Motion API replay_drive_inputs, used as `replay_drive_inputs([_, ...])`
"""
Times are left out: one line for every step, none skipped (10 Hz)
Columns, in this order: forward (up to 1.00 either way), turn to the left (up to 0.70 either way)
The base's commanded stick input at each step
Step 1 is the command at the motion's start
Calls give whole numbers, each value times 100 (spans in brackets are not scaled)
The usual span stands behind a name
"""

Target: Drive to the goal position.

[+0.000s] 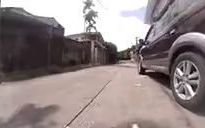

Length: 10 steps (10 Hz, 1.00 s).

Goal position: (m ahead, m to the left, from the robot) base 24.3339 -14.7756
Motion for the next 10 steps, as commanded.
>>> replay_drive_inputs([70,0])
replay_drive_inputs([70,0])
replay_drive_inputs([70,0])
replay_drive_inputs([70,0])
replay_drive_inputs([70,0])
replay_drive_inputs([70,0])
replay_drive_inputs([70,0])
replay_drive_inputs([70,0])
replay_drive_inputs([70,0])
replay_drive_inputs([70,0])
